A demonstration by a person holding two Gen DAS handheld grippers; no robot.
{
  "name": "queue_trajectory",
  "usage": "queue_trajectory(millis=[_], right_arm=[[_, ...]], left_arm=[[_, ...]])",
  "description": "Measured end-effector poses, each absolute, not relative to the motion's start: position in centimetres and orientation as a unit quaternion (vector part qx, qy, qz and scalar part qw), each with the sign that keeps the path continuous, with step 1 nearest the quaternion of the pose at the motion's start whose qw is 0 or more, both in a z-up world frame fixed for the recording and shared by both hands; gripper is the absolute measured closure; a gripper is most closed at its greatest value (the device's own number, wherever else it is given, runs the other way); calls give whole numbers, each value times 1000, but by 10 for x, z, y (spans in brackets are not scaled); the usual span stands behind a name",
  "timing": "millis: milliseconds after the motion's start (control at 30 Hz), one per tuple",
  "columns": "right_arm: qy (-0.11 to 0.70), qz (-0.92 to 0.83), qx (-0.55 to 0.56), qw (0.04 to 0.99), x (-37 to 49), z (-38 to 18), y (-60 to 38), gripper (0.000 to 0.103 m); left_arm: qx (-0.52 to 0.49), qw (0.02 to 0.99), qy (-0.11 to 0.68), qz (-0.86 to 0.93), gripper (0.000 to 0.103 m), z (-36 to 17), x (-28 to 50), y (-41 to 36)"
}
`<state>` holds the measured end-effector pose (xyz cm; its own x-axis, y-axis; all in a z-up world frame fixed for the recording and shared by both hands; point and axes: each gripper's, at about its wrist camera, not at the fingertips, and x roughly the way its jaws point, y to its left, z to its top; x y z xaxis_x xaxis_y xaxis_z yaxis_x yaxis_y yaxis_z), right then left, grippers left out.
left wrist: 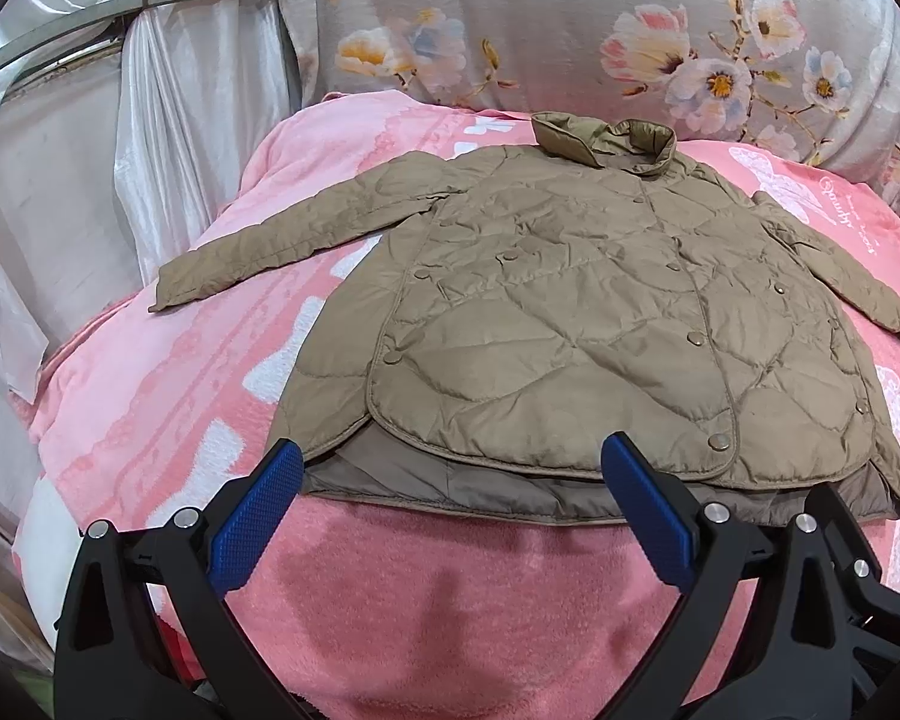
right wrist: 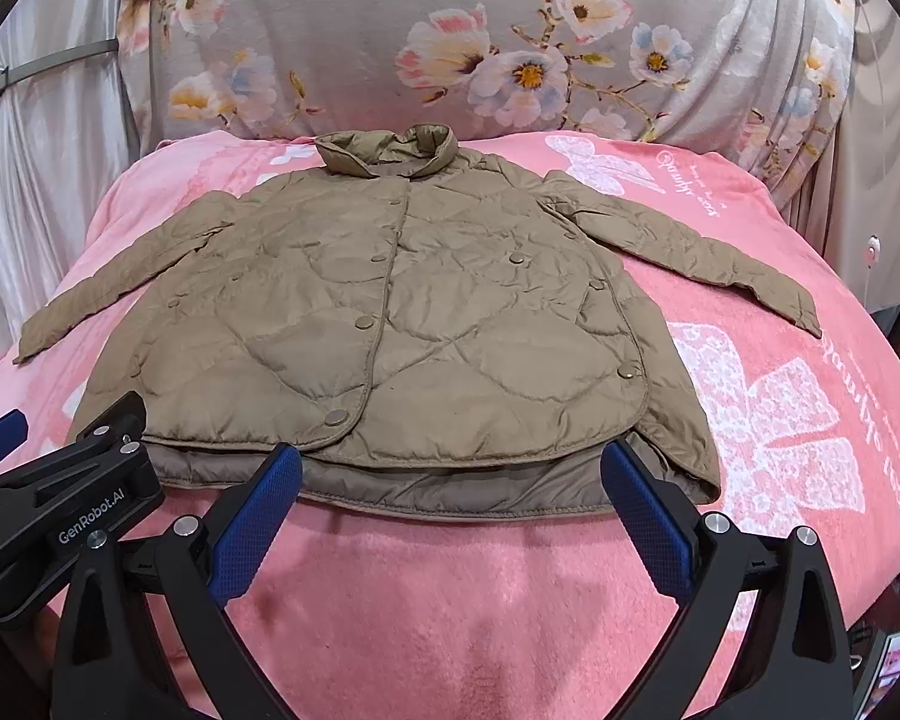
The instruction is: Fold large clothes
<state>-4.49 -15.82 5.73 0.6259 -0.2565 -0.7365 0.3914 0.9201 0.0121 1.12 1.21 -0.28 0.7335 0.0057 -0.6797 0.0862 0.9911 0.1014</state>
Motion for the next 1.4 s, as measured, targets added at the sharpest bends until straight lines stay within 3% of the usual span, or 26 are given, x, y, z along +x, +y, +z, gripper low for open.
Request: queue_trajectory(millis=[1400], right_arm=[[395, -176, 80, 898, -44, 56, -158, 5]], left_arm=[[60, 929, 365, -21, 6, -4, 12, 11]])
